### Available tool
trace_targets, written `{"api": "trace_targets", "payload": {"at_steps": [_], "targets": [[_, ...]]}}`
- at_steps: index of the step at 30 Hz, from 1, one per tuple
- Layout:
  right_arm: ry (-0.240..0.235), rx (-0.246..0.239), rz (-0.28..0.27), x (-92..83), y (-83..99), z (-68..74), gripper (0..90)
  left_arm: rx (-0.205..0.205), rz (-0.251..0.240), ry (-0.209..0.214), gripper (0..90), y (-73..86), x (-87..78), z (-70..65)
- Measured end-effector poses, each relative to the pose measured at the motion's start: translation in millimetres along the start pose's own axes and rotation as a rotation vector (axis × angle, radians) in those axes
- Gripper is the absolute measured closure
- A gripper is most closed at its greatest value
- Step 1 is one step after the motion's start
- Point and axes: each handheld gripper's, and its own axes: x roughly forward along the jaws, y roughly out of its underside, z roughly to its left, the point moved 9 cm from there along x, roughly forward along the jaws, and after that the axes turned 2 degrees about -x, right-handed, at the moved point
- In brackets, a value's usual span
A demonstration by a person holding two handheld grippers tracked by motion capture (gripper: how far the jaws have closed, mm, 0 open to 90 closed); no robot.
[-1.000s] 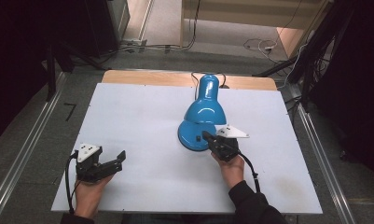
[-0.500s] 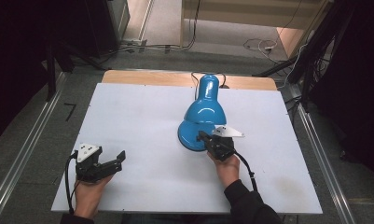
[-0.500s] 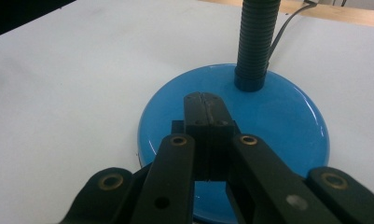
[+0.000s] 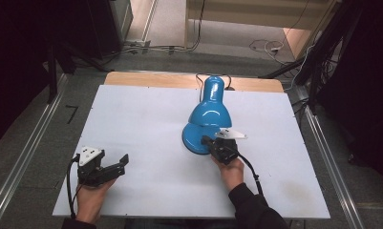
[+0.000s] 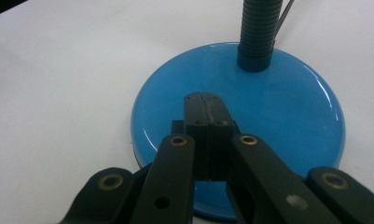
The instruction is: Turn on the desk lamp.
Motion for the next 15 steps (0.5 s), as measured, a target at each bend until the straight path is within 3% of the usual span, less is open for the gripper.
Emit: {"api": "trace_targets", "payload": {"at_steps": [15], "targets": [[0.004,0.005,0.013,2.7,2.5,-0.2,87.4,-0.002,-0.001,0.0,12.5,0.0,0.2,0.1]]}}
